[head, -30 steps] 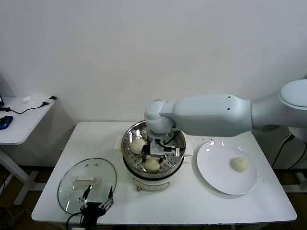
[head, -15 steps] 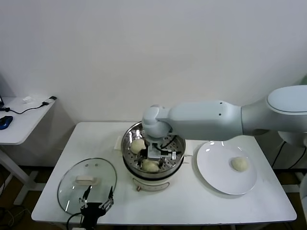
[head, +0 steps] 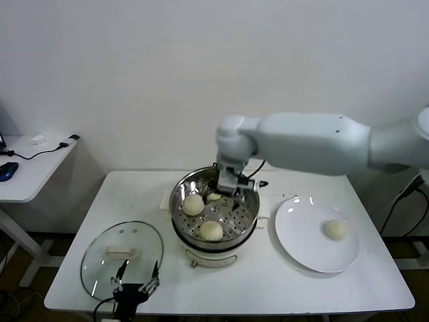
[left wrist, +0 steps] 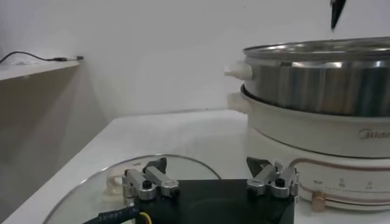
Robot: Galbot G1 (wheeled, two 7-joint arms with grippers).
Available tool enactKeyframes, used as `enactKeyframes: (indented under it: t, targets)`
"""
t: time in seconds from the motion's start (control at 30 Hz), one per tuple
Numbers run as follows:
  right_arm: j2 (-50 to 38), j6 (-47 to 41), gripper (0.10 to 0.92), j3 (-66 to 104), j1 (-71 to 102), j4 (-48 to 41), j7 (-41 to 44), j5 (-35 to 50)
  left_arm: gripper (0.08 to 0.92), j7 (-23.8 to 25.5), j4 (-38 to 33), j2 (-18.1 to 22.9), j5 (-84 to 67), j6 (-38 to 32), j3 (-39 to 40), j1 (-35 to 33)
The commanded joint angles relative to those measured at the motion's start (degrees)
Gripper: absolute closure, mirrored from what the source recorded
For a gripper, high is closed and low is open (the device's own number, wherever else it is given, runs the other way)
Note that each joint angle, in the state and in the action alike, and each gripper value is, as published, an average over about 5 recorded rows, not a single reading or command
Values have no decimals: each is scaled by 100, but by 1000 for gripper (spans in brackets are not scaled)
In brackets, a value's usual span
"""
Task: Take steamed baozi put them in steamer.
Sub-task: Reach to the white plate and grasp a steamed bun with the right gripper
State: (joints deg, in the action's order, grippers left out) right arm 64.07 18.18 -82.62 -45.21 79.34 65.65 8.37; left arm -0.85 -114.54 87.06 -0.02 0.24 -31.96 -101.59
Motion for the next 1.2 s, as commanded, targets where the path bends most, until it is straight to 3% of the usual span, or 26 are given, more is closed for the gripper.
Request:
enactKeyframes:
  t: [0.03, 0.23, 0.47, 0.83, 1.2]
  targets:
    - [-1534, -849, 203, -462, -769, -1262, 744, 1255, 177, -2, -7, -37, -56, 9, -28, 17]
    - [-2812, -1454, 203, -1423, -338, -1265, 513, 1298, 177, -4, 6, -63, -95, 24, -146, 111]
    - [-3507, -2041, 203, -905, 911, -1254, 74, 1093, 177, -4, 33, -79, -105, 45, -181, 133]
    - [-3547, -2650, 203, 922, 3034, -1485, -687, -102, 177, -28, 52, -44, -76, 41, -210, 55]
    - [-3049, -3100, 203, 1932, 3985, -1900, -1261, -307, 177, -40, 21, -27, -31, 29, -182, -5]
